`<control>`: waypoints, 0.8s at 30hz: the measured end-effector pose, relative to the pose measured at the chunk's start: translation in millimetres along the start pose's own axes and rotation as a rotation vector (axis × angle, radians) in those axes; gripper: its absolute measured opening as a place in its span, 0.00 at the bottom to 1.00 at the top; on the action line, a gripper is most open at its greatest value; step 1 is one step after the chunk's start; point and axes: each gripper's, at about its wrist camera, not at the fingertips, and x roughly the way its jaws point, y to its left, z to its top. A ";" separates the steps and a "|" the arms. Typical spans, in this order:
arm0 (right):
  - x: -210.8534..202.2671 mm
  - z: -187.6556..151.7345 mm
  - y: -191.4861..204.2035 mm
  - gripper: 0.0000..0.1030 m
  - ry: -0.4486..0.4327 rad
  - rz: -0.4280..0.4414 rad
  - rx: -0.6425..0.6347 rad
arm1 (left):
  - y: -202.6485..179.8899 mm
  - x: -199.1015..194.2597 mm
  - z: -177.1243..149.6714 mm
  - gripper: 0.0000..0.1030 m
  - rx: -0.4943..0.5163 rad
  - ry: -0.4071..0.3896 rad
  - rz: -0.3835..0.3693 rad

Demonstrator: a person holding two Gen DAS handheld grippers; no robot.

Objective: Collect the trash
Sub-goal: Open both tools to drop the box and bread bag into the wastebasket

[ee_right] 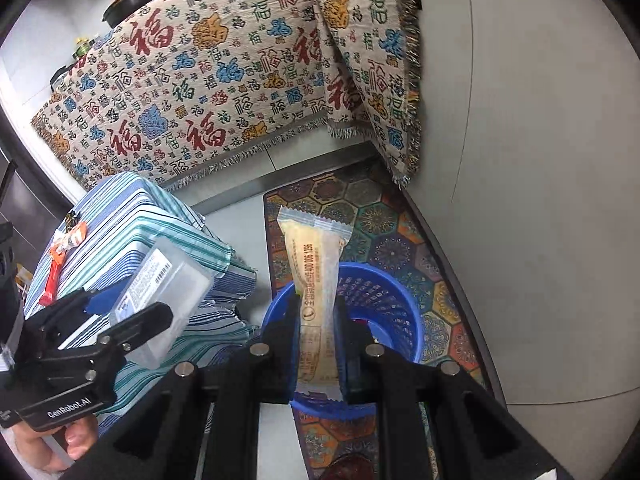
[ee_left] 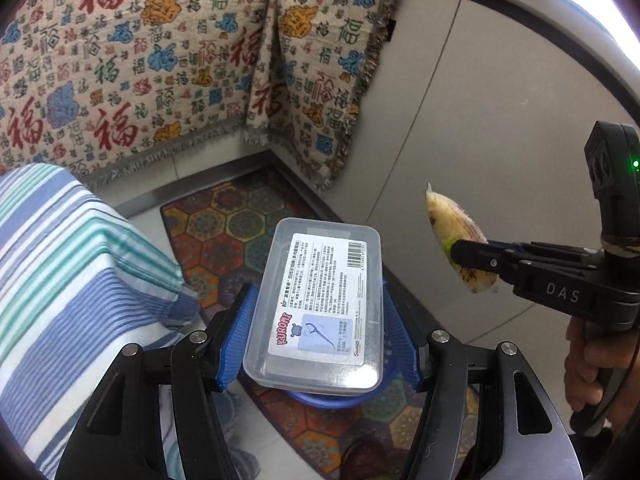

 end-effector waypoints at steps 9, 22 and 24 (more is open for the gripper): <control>34.7 0.7 -25.2 0.15 0.060 -0.022 0.032 | -9.5 46.7 1.8 0.62 -0.013 0.050 -0.020; 69.8 -5.1 -46.7 0.50 0.115 -0.027 0.104 | -12.0 99.7 -1.8 0.74 -0.023 0.093 -0.053; 65.6 -3.7 -48.8 0.50 0.100 -0.027 0.110 | -10.0 99.1 0.2 0.74 -0.037 0.095 -0.060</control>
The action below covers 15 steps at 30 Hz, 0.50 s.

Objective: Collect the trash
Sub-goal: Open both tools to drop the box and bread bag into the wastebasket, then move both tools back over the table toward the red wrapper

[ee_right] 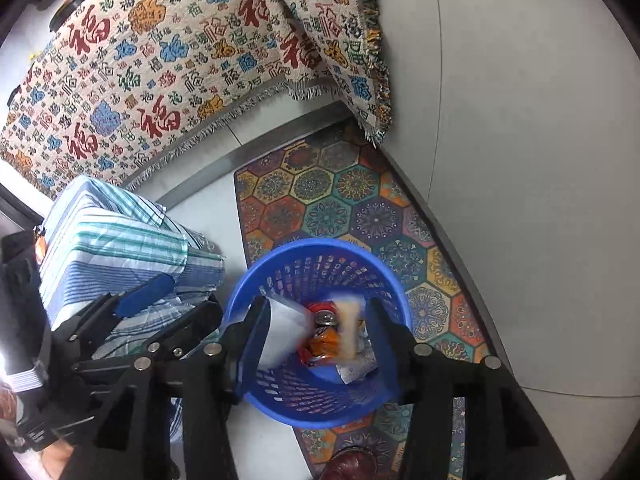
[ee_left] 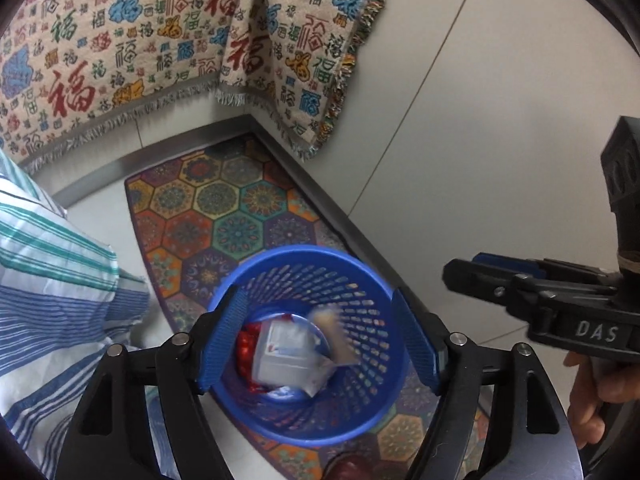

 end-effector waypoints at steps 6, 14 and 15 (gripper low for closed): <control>-27.5 6.8 21.7 0.50 -0.108 -0.053 -0.070 | 1.7 -48.0 1.7 0.80 0.006 -0.077 0.017; -75.1 -1.3 118.4 0.57 -0.287 -0.028 -0.280 | 48.6 -175.8 -44.7 0.95 0.014 -0.187 0.127; -78.6 -7.5 136.2 0.59 -0.302 -0.020 -0.319 | 60.8 -189.8 -58.6 0.96 0.012 -0.189 0.156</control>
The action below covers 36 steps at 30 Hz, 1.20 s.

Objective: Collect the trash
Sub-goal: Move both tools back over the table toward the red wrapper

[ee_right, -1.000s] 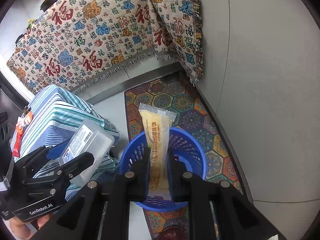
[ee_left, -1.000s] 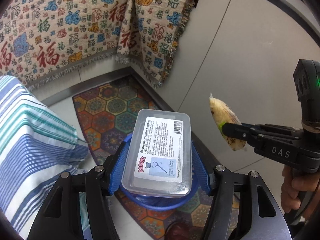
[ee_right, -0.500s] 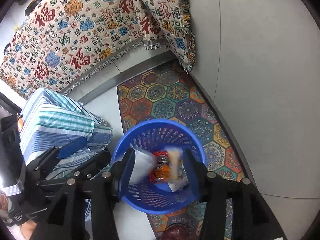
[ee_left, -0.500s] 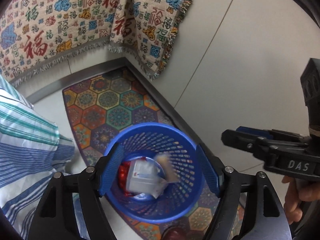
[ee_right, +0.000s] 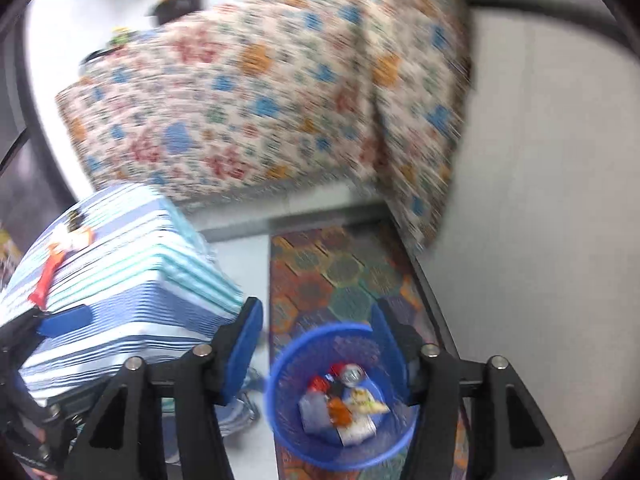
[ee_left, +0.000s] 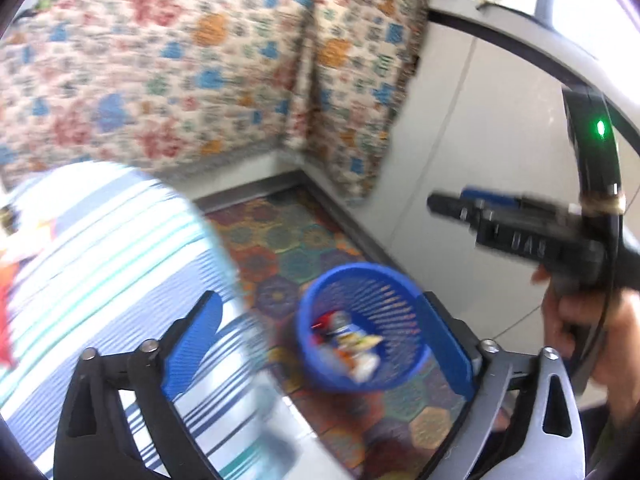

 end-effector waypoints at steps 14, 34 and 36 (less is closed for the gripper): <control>39.2 -42.1 253.2 0.61 0.149 0.237 -0.327 | 181.9 -83.7 -102.8 0.96 -0.163 0.057 0.417; 86.4 -37.0 292.5 0.70 0.144 0.190 -0.309 | 259.5 -75.2 -115.8 1.00 -0.290 0.125 0.443; 87.4 -36.5 293.1 0.72 0.138 0.186 -0.307 | 259.2 -74.7 -114.6 1.00 -0.290 0.125 0.444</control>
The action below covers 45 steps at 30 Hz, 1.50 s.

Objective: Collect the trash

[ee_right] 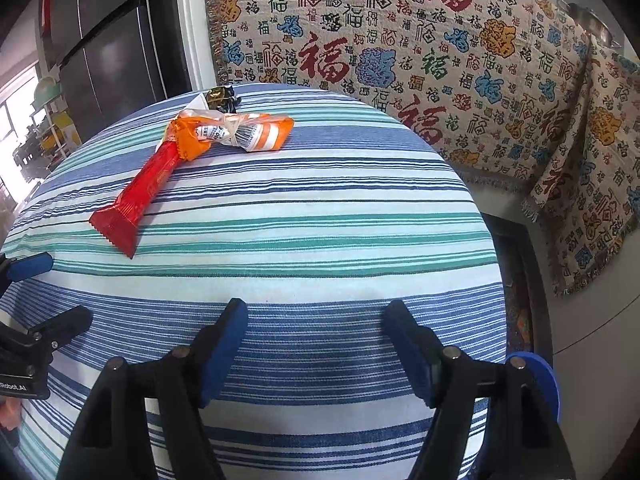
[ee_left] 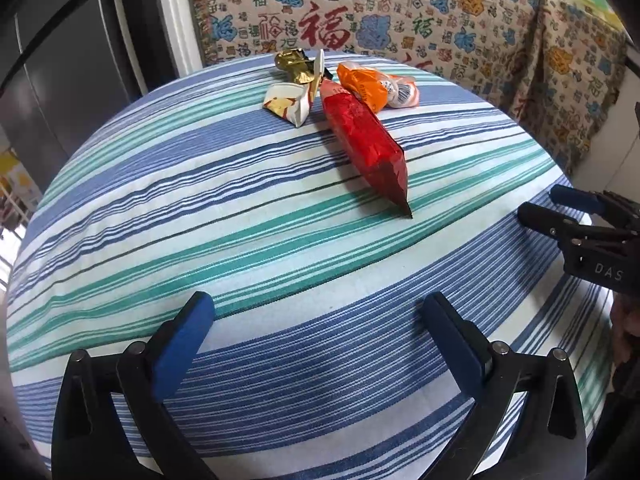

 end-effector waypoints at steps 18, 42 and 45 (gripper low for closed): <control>4.6 4.0 -3.2 0.79 0.001 0.007 0.000 | 30.2 -38.9 35.6 0.99 -0.164 -0.154 -0.152; 6.3 5.0 -4.8 0.79 0.012 0.000 0.003 | 38.9 -26.5 23.5 0.24 -0.066 -0.030 -0.080; 2.3 13.9 -3.6 0.78 0.025 0.020 0.025 | 56.4 -25.7 15.1 0.26 -0.100 -0.045 -0.056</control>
